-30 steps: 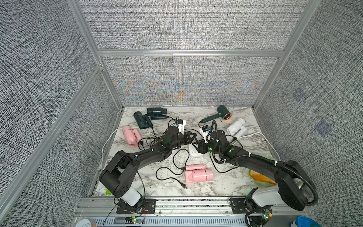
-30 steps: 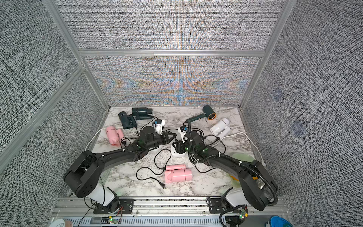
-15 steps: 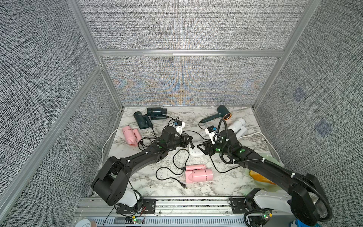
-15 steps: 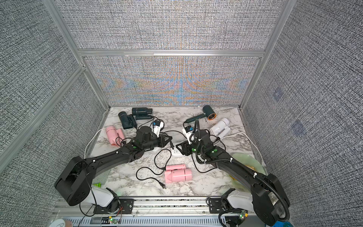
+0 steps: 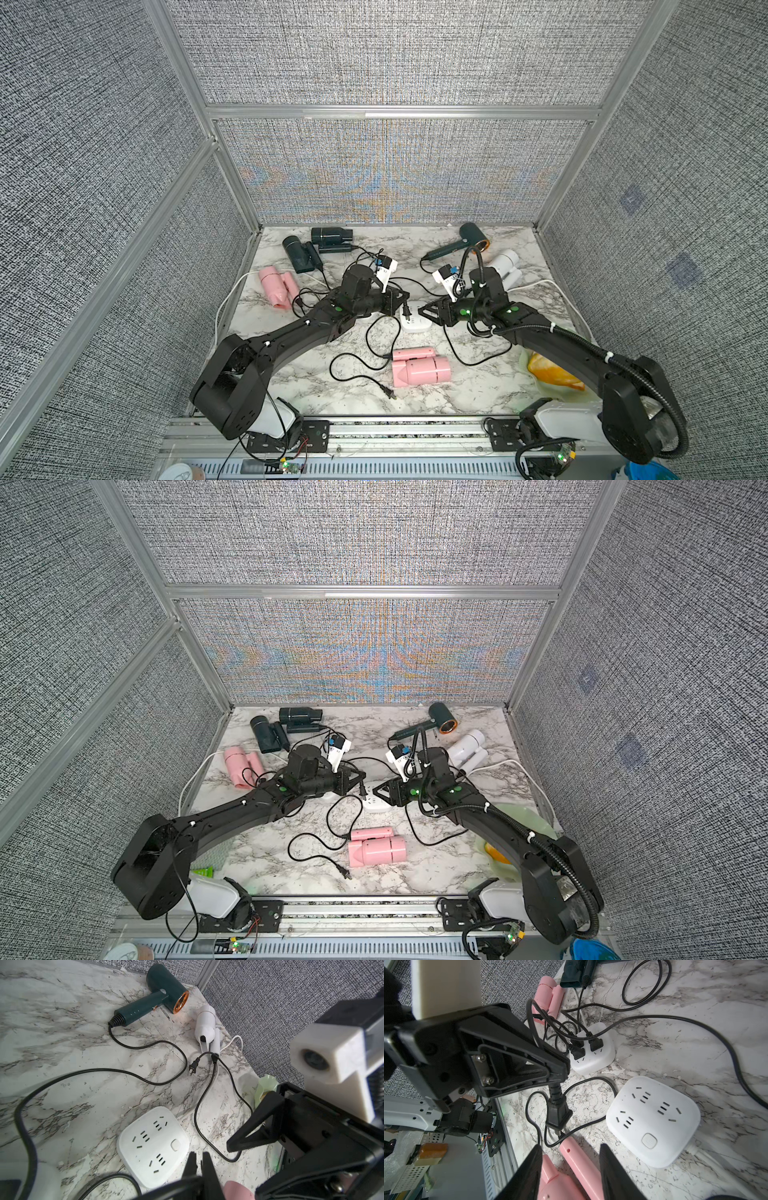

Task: Charge the blow dryers
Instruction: Pick up the plug from the center of the board.

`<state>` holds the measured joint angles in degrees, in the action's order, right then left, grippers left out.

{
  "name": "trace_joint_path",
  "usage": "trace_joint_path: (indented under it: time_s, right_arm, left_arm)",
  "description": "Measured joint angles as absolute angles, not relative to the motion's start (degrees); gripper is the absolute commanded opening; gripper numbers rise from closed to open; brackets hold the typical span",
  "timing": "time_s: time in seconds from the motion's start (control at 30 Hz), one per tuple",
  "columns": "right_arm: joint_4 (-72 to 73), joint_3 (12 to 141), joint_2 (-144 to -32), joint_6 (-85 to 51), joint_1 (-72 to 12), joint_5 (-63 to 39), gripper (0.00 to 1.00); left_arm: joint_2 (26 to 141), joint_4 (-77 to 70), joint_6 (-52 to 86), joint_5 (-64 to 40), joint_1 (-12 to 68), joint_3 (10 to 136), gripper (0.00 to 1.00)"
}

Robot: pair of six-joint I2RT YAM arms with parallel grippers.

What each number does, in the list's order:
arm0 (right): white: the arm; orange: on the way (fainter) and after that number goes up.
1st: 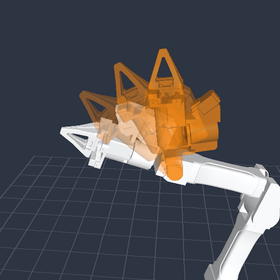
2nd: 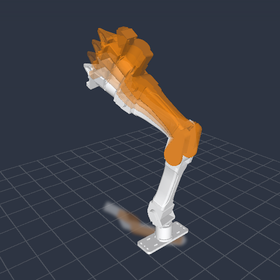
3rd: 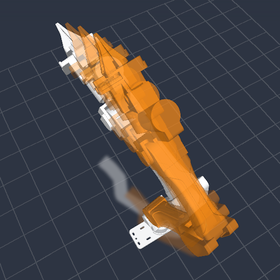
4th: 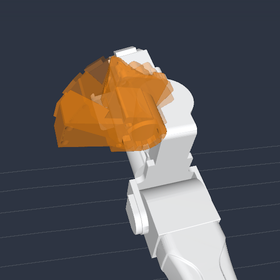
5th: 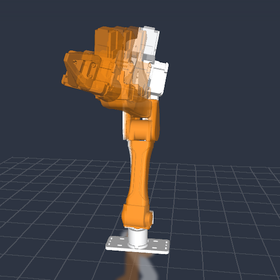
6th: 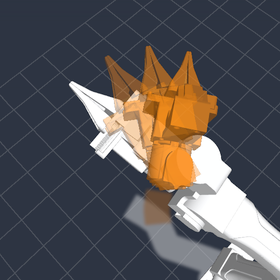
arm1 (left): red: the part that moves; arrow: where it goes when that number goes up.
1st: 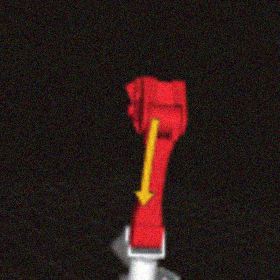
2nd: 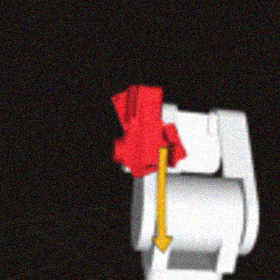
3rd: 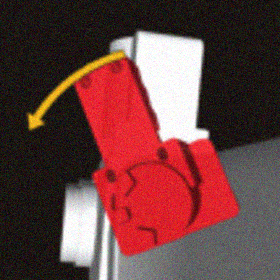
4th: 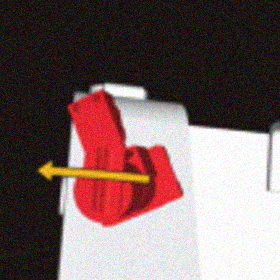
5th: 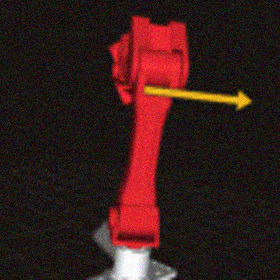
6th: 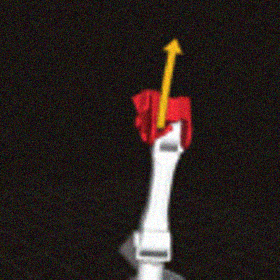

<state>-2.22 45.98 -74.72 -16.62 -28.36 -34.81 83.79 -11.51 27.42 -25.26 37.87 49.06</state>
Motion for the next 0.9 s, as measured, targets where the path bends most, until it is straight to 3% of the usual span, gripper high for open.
trace_joint_path:
  time_s: [0.43, 0.9]
  right_arm:
    - [-12.5, 53.5, -75.1, -16.6, -34.9, -18.7, 0.42]
    - [-14.1, 61.1, -84.8, -20.3, -37.2, -20.1, 0.43]
  left_arm:
    - [86.7, -10.5, 30.5, -24.0, 37.9, 51.3, 0.02]
    - [86.5, -10.6, 31.3, -22.7, 38.3, 51.2, 0.03]
